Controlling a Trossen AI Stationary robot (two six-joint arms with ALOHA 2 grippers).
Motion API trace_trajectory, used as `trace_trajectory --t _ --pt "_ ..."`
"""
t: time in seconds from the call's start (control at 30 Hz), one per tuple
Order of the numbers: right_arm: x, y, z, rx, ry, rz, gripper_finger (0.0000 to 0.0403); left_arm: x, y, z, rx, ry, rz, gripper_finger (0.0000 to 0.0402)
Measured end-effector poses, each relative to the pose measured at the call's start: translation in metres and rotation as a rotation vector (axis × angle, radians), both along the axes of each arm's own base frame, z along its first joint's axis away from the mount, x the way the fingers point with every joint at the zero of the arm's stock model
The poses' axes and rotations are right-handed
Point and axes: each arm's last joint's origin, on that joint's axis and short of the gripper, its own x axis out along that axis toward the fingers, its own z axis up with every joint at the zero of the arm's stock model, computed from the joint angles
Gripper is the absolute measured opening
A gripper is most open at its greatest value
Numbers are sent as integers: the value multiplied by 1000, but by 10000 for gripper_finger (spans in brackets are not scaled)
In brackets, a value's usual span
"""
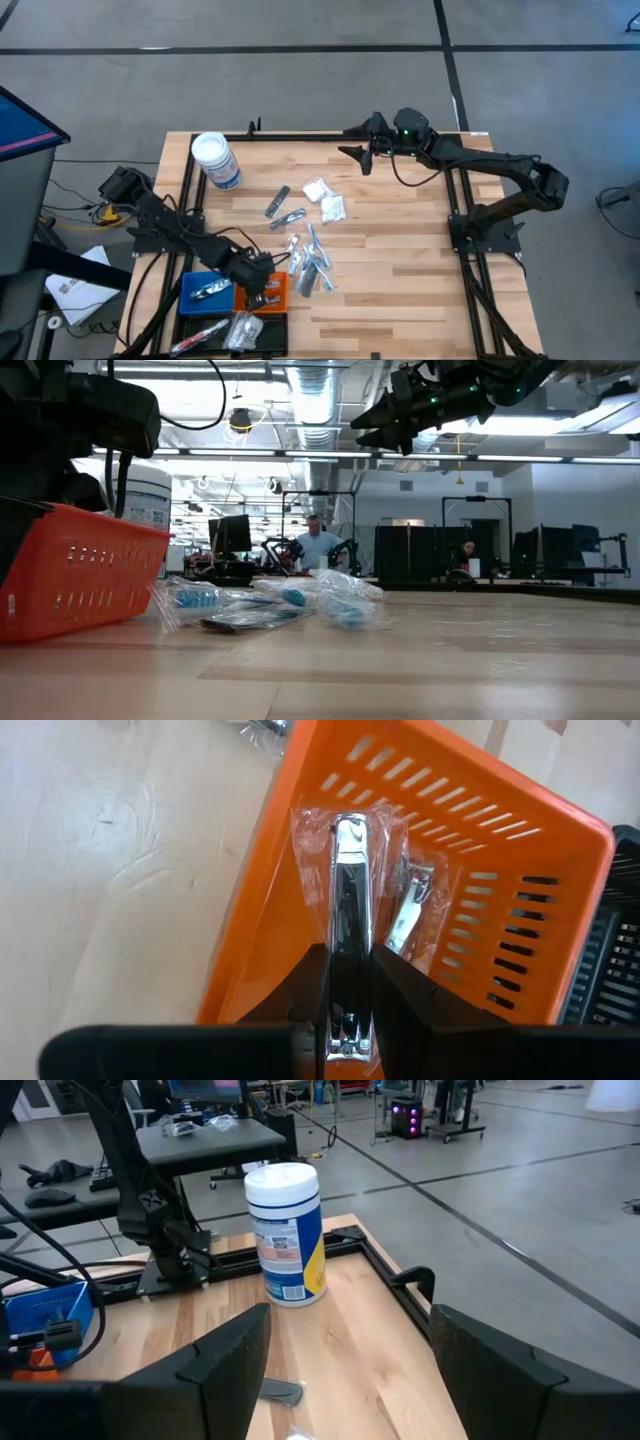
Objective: Pick & Place Travel size toiletries
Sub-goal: Put the top nail cutter into the orange basket, then put the top black comb into the blue basket
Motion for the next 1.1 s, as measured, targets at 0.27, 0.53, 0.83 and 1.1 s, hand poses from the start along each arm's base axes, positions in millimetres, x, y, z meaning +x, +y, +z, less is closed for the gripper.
trace_trajectory --t 0.27,0.53,0.83,1.1 --pt "0 0 0 0 0 0 265 1 1 -3 19 0 14 42" --pt "0 0 0 2 3 0 265 3 0 -16 40 49 14 42" --pt "0 0 0 3 4 0 265 3 0 -14 28 45 39 89" --pt "0 0 -1 5 8 0 265 3 0 -13 14 51 44 100"
